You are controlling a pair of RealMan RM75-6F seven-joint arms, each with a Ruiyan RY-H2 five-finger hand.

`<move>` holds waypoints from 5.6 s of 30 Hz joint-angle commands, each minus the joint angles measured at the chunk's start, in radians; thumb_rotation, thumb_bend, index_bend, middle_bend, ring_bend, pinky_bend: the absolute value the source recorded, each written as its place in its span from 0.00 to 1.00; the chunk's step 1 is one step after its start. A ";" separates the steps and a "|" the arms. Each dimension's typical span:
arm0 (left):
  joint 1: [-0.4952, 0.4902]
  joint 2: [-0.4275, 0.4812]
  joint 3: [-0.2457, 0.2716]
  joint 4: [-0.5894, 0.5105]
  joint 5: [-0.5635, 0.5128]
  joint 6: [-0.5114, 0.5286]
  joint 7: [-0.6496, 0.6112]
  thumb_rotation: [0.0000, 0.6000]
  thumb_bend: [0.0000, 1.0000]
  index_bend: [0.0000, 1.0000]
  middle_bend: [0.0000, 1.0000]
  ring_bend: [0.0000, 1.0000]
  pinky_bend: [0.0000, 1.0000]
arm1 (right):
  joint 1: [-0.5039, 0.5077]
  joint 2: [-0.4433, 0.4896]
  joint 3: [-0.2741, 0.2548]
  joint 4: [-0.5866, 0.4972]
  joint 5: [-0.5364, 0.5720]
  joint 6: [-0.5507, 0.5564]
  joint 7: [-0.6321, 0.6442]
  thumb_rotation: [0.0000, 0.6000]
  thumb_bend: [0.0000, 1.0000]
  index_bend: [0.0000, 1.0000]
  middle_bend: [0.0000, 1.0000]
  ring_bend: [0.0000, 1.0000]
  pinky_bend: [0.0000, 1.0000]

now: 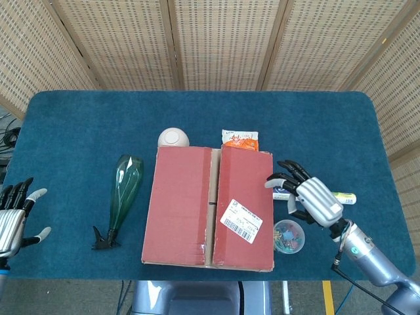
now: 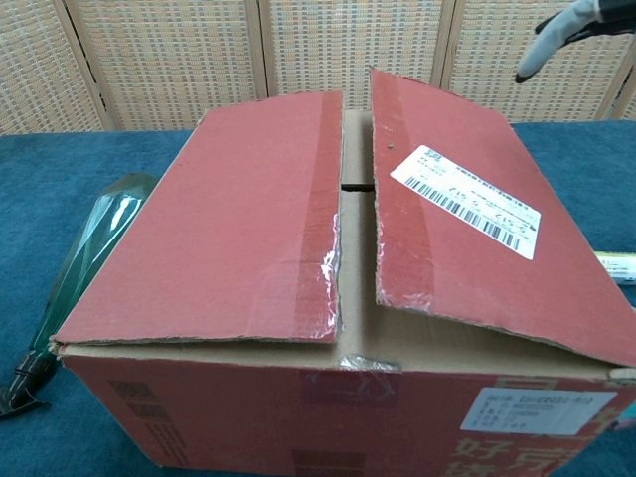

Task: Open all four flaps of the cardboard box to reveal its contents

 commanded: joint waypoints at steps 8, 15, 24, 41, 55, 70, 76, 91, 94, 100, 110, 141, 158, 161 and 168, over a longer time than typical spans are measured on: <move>0.002 -0.006 0.001 0.008 -0.016 -0.006 0.000 1.00 0.20 0.18 0.00 0.00 0.00 | 0.146 0.001 0.017 -0.053 -0.031 -0.127 0.060 1.00 1.00 0.29 0.28 0.00 0.00; 0.002 -0.008 0.001 0.015 -0.022 -0.009 -0.008 1.00 0.20 0.18 0.00 0.00 0.00 | 0.218 -0.009 0.023 -0.073 -0.026 -0.187 0.073 1.00 1.00 0.29 0.28 0.00 0.00; 0.003 -0.010 0.001 0.024 -0.030 -0.014 -0.024 1.00 0.20 0.18 0.00 0.00 0.00 | 0.285 -0.013 0.035 -0.094 0.000 -0.243 0.069 1.00 1.00 0.29 0.29 0.00 0.00; 0.010 -0.010 0.008 0.045 -0.032 -0.018 -0.062 1.00 0.20 0.18 0.00 0.00 0.00 | 0.349 -0.054 0.017 -0.092 0.050 -0.299 -0.010 1.00 1.00 0.29 0.30 0.00 0.00; 0.014 -0.007 0.010 0.057 -0.028 -0.018 -0.086 1.00 0.20 0.18 0.00 0.00 0.00 | 0.352 -0.063 -0.001 -0.086 0.089 -0.295 -0.056 1.00 1.00 0.30 0.34 0.00 0.00; 0.009 -0.008 0.008 0.053 -0.019 -0.019 -0.083 1.00 0.20 0.18 0.00 0.00 0.00 | 0.346 -0.035 -0.006 -0.082 0.098 -0.257 -0.062 1.00 1.00 0.32 0.45 0.01 0.00; 0.006 -0.010 0.008 0.048 -0.016 -0.021 -0.077 1.00 0.20 0.18 0.00 0.00 0.00 | 0.340 -0.009 -0.004 -0.084 0.099 -0.236 -0.064 1.00 1.00 0.32 0.46 0.01 0.00; -0.002 -0.013 0.003 0.039 -0.008 -0.017 -0.057 1.00 0.20 0.18 0.00 0.00 0.00 | 0.328 0.105 0.017 -0.108 0.114 -0.205 -0.066 1.00 1.00 0.32 0.47 0.03 0.00; -0.003 -0.013 0.002 0.040 -0.009 -0.017 -0.052 1.00 0.20 0.18 0.00 0.00 0.00 | 0.324 0.138 0.022 -0.118 0.120 -0.205 -0.068 1.00 1.00 0.32 0.47 0.03 0.00; -0.006 -0.016 0.001 0.038 -0.009 -0.017 -0.045 1.00 0.20 0.18 0.00 0.00 0.00 | 0.320 0.190 0.031 -0.128 0.123 -0.206 -0.072 1.00 1.00 0.32 0.47 0.03 0.00; -0.010 -0.018 0.000 0.030 -0.010 -0.019 -0.027 1.00 0.20 0.18 0.00 0.00 0.00 | 0.311 0.269 0.043 -0.139 0.133 -0.216 -0.078 1.00 1.00 0.32 0.47 0.03 0.00; -0.016 -0.019 0.003 0.001 -0.008 -0.016 0.017 1.00 0.20 0.18 0.00 0.00 0.00 | 0.220 0.370 0.045 -0.046 0.179 -0.191 -0.092 1.00 1.00 0.32 0.47 0.03 0.00; -0.082 0.046 0.003 -0.035 0.066 -0.088 -0.002 1.00 0.21 0.18 0.00 0.00 0.00 | 0.149 0.336 0.035 0.004 0.231 -0.141 -0.130 1.00 1.00 0.32 0.37 0.03 0.00; -0.127 0.085 -0.007 -0.057 0.101 -0.133 -0.019 1.00 0.21 0.18 0.00 0.00 0.00 | 0.124 0.322 0.034 -0.010 0.257 -0.115 -0.165 1.00 1.00 0.31 0.29 0.01 0.00; -0.230 0.147 -0.036 -0.097 0.169 -0.224 -0.056 1.00 0.21 0.18 0.00 0.00 0.00 | 0.068 0.282 0.025 -0.042 0.308 -0.058 -0.281 1.00 1.00 0.18 0.16 0.00 0.00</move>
